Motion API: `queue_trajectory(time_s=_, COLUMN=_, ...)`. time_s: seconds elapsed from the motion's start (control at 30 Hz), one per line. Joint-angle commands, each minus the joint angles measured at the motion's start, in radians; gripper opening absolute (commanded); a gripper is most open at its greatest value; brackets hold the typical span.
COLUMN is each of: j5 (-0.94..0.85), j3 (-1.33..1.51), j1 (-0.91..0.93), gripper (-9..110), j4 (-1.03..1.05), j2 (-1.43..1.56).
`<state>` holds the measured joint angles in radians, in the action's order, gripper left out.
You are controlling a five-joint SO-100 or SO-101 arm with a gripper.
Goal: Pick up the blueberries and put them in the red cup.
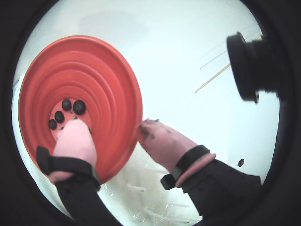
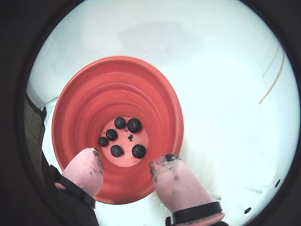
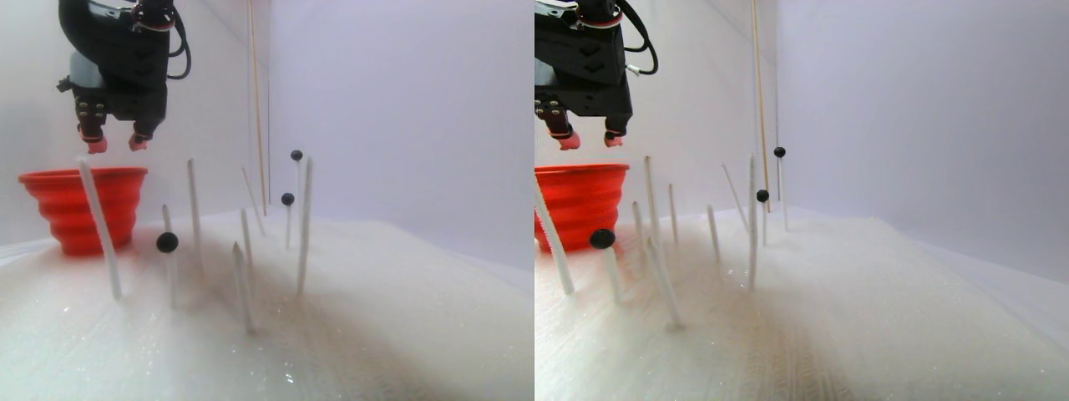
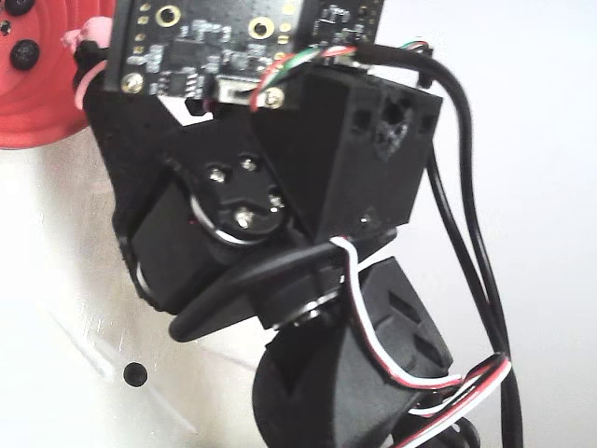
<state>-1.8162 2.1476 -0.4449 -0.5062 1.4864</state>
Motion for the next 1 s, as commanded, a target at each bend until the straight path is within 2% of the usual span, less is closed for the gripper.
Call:
queue_trajectory(time_s=0.0, j5=0.009, j3=-0.002, j1=0.006, gripper=19, j4=0.011, j2=0.152)
queue_trajectory(time_s=0.97, j5=-0.023, j3=0.172, j1=0.089, gripper=18, j4=0.207, j2=0.443)
